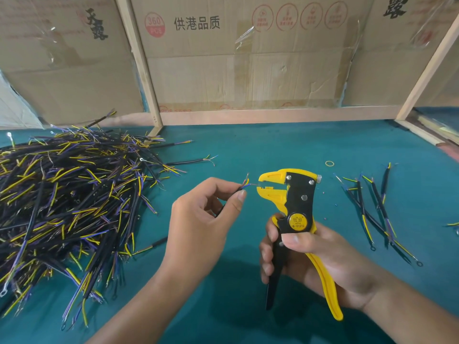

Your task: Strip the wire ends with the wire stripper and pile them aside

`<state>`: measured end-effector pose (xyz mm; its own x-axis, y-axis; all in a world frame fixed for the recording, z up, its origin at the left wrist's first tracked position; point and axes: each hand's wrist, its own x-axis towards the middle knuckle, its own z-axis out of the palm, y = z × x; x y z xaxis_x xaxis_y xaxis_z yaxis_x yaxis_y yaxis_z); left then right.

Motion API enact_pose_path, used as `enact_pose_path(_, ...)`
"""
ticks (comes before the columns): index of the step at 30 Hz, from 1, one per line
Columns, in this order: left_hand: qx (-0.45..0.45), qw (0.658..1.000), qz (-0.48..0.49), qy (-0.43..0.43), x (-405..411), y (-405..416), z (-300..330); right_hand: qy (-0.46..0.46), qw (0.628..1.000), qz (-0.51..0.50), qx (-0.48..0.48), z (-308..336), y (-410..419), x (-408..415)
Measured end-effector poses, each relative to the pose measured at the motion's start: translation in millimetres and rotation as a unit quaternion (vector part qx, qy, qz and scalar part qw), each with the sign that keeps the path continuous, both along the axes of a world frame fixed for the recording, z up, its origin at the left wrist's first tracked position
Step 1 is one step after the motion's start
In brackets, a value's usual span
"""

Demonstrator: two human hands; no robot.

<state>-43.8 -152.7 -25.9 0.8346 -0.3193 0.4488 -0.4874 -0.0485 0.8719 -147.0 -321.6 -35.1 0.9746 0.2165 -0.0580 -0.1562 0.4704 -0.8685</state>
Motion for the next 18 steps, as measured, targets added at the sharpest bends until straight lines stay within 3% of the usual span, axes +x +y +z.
enact_pose_path(18,0.010,1.000,0.008,-0.008,-1.8,1.1,1.3,0.019,0.998,0.033,0.048,-4.9,0.4,1.0)
